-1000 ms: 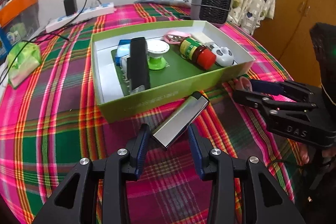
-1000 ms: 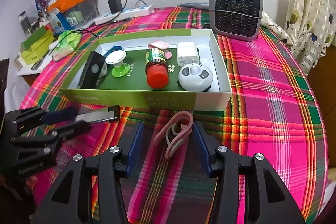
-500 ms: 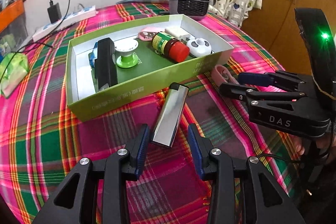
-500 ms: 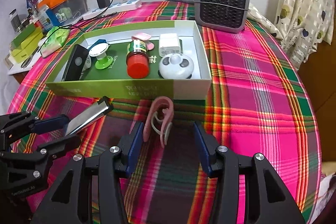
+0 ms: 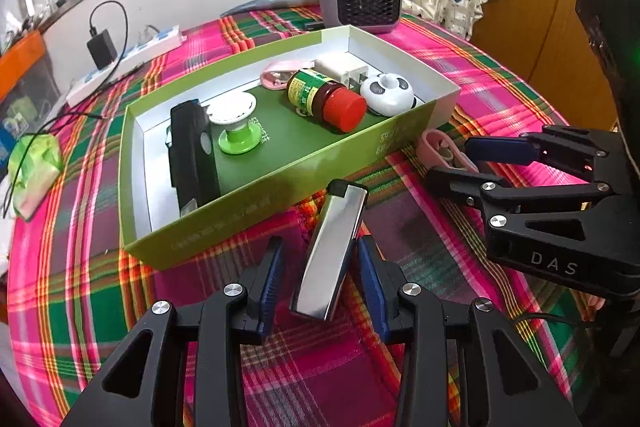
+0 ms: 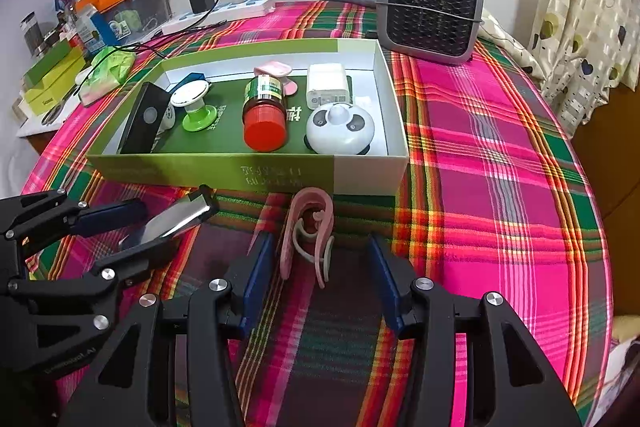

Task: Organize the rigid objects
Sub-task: 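Grasp the silver lighter with the left gripper and lift it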

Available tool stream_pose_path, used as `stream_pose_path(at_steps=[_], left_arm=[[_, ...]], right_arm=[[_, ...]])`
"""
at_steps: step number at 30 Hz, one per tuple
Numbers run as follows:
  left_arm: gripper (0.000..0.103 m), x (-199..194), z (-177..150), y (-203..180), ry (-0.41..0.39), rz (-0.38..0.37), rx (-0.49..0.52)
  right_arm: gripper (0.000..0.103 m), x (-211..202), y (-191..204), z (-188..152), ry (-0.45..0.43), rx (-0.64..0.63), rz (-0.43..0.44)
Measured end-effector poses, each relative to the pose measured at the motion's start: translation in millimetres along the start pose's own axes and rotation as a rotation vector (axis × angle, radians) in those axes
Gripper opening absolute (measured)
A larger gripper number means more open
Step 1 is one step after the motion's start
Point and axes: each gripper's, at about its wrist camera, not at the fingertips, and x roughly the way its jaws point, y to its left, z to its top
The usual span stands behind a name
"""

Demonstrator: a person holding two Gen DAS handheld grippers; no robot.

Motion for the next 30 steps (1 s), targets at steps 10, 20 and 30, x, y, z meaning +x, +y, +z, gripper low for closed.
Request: stream_pose_path(at_steps=[10,20,30], left_arm=[[0.037,3,5,0,0.007,0.018,-0.043],[0.037,3,4,-1,-0.002,0.032,-0.075],[0.032,-4,-5,7,-0.018,0.06,-0.16]], right_arm=[[0.049,3,3,3,-0.002,-0.032,-0.027],[0.049,4,2,3,-0.005,-0.034,-0.038],[0.049,3,3,3,-0.006,-0.034,-0.038]])
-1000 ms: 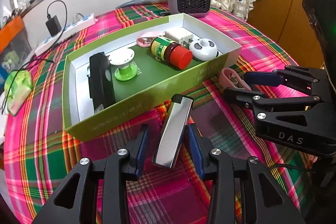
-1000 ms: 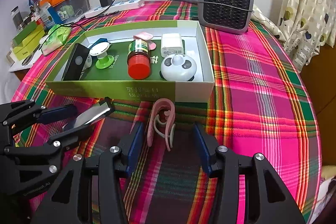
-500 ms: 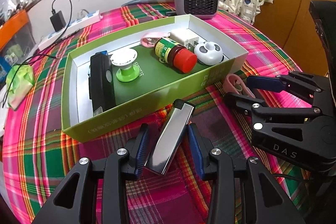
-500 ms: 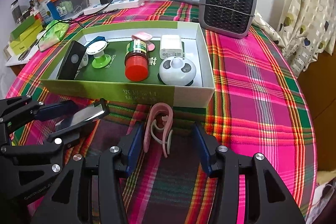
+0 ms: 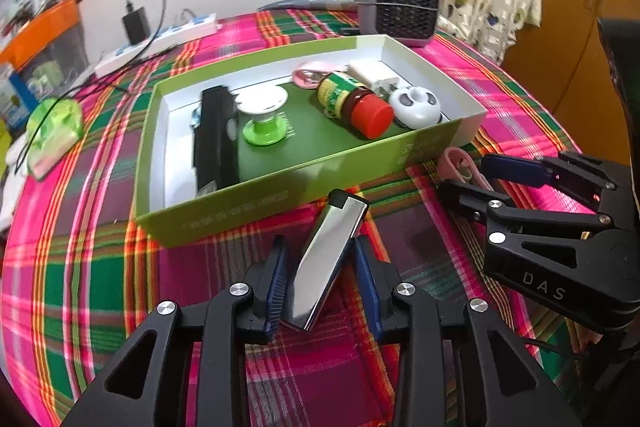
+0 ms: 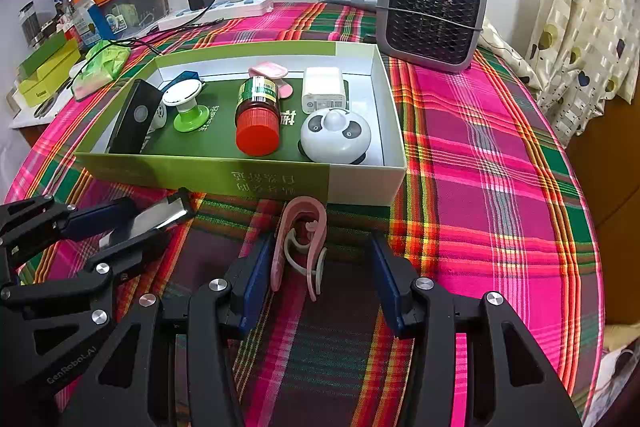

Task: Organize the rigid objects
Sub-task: 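Grasp the silver lighter with the left gripper and lift it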

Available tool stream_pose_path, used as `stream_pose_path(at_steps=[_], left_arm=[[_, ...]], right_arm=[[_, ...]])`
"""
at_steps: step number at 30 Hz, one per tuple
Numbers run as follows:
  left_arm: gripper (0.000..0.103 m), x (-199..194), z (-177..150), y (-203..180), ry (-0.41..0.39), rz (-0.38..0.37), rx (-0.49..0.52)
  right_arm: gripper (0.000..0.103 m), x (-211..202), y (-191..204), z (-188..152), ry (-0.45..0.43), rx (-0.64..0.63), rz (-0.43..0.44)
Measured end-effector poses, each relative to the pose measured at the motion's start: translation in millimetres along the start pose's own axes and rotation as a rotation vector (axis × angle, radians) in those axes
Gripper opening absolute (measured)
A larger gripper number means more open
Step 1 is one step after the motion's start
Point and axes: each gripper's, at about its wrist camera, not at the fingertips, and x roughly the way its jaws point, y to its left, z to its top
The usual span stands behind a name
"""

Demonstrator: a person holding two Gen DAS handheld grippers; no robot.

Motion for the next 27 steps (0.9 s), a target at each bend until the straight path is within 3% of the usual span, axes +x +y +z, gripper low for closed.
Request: stream_pose_path(at_steps=[18,22,25,26,27], left_arm=[[0.027,-28,-34,58,-0.026,0.104,-0.26],[0.027,-31,-37,73,-0.032,0.135,-0.324],[0.027,-28,-35,68,-0.024,0.149,-0.296],[0.029,-27,-33,64,-0.018,0.166,-0.272],[0.038,-26,-33,61,-0.014,0.17,-0.249]], right_arm=[[0.049,-2,0,0,-0.005,0.0,0.0],[0.043,-4,0,-1,-0.011,-0.003,0.003],[0.041,-4,1,-1,-0.014,-0.004,0.003],[0.041,-3,1,-1,-0.015,-0.004,0.003],[0.041,-3,1,-2,-0.014,-0.003,0.004]])
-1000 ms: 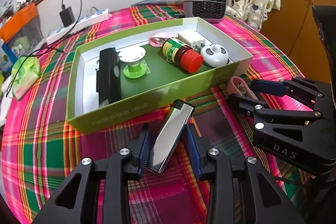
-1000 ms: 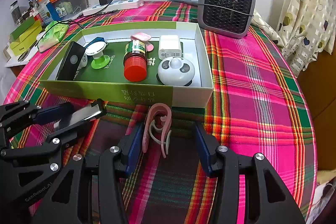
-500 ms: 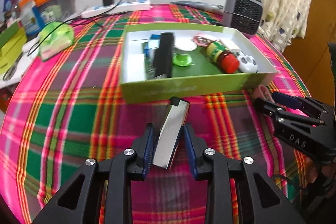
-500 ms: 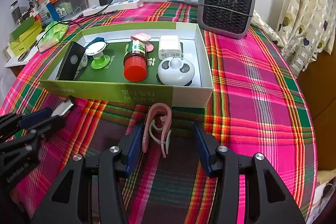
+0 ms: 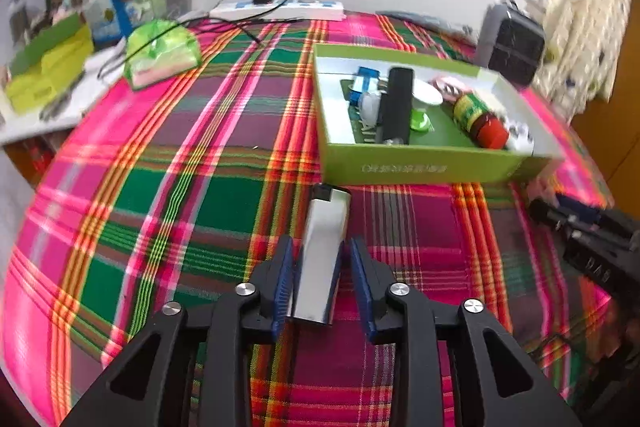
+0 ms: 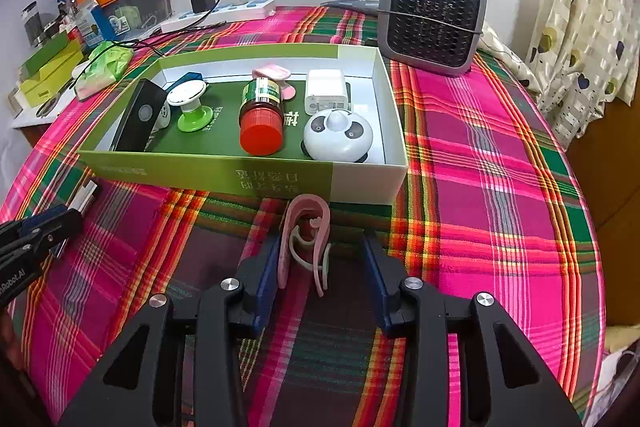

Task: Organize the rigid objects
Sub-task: 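Grasp the silver lighter with the left gripper and lift it, then grasp the pink ring clip with the right gripper and lift it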

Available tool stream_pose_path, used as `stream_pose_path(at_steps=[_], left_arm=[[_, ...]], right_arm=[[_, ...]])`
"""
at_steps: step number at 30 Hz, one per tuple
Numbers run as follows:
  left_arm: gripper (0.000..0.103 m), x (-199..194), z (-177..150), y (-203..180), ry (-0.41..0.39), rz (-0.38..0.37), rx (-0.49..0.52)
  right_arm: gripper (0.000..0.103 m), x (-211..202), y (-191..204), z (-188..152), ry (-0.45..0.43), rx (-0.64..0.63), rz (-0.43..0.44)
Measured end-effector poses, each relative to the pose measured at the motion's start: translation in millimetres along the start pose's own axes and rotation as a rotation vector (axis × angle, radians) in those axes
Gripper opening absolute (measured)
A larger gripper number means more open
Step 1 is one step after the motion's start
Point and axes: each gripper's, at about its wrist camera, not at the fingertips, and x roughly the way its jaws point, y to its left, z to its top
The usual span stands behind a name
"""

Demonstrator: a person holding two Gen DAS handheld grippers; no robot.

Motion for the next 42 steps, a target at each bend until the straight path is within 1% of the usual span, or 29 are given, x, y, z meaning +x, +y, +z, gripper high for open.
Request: stream_pose_path(at_steps=[2,4,6,8,13,17,19,22,24,26,28,30,32,42], left_arm=[[0.048,3,0,-11,0.006,-0.003,0.079],[0.048,3,-1,-14,0.0,-0.005,0.106],[0.049,5,2,-10,0.006,-0.033,0.11],[0.049,6,4,-8,0.003,-0.042,0.136],[0.049,9,7,-4,0.002,-0.093,0.18],[0.049,10,9,2,0.001,-0.126,0.174],[0.047,9,8,3,0.0,-0.114,0.156],[0.041,7,7,4,-0.005,-0.094,0.149],[0.033,7,8,9,-0.006,-0.096,0.126],[0.028,7,9,13,-0.006,-0.094,0.103],[0.027,7,9,14,-0.006,-0.097,0.096],[0.024,7,9,15,-0.007,-0.092,0.095],[0.022,7,9,17,-0.007,-0.094,0.084],[0.022,5,9,21,-0.013,-0.09,0.058]], right_arm=[[0.041,0,0,1,0.0,-0.001,-0.001],[0.041,0,0,0,-0.001,-0.002,-0.003],[0.041,0,-1,0,-0.001,0.0,-0.001],[0.041,0,0,0,-0.001,0.0,-0.001],[0.041,0,0,0,-0.001,-0.001,-0.002],[0.041,0,0,0,-0.001,-0.002,-0.004],[0.041,0,0,0,-0.002,-0.001,-0.005],[0.04,-1,-1,-1,-0.002,0.003,-0.005],[0.037,-1,-1,0,-0.003,0.002,-0.006],[0.034,-1,0,-1,-0.004,-0.002,-0.003],[0.029,-2,2,-1,-0.005,-0.008,0.0],[0.025,-2,4,-2,-0.005,-0.014,0.003],[0.025,-2,4,-2,-0.006,-0.013,0.002],[0.024,-4,4,-5,-0.006,-0.003,0.007]])
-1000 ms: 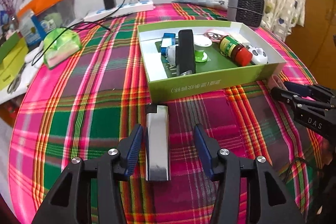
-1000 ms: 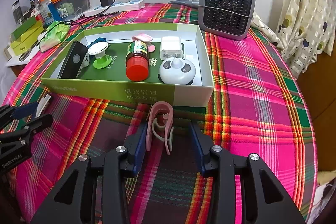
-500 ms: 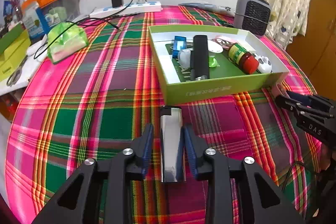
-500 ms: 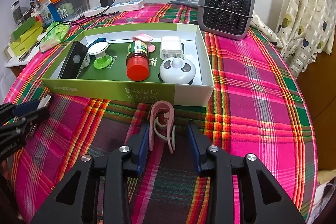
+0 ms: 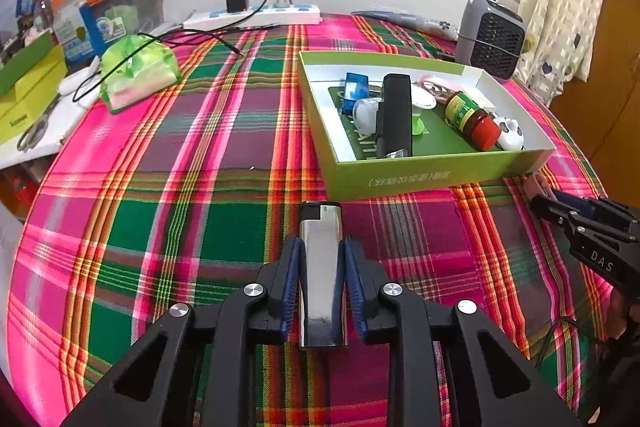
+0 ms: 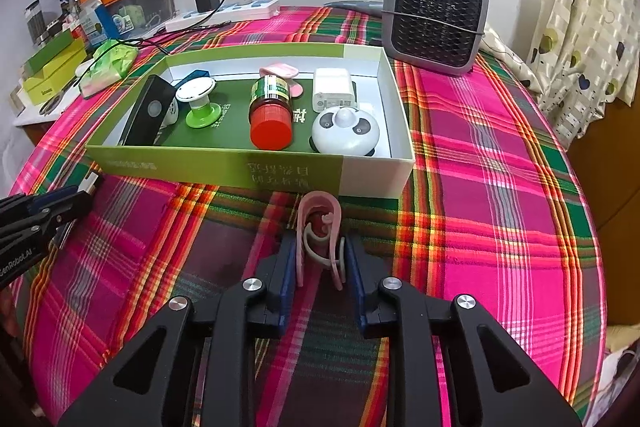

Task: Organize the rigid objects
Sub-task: 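Grasp the pink ring clip with the right gripper and lift it, then carry the silver lighter and pink ring clip with both grippers down into the box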

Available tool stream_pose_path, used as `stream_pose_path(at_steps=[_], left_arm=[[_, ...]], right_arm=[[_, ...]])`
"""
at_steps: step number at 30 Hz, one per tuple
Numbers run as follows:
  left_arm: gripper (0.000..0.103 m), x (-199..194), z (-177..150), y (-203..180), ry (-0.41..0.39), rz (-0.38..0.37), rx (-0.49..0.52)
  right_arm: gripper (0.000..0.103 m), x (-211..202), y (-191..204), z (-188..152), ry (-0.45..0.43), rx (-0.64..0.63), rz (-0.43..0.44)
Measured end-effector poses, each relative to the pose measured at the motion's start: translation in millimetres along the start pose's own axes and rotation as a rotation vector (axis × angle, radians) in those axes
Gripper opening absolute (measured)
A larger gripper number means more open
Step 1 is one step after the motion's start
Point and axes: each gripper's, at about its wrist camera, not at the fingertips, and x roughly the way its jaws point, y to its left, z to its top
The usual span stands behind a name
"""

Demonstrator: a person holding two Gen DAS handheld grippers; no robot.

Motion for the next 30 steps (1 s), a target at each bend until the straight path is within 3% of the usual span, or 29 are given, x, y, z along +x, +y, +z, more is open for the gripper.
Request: stream_pose_path(at_steps=[30], left_arm=[[0.022,-30,25,-3,-0.074,-0.007,0.01]], right_arm=[[0.024,-31,-3,16,-0.078,0.007,-0.002]])
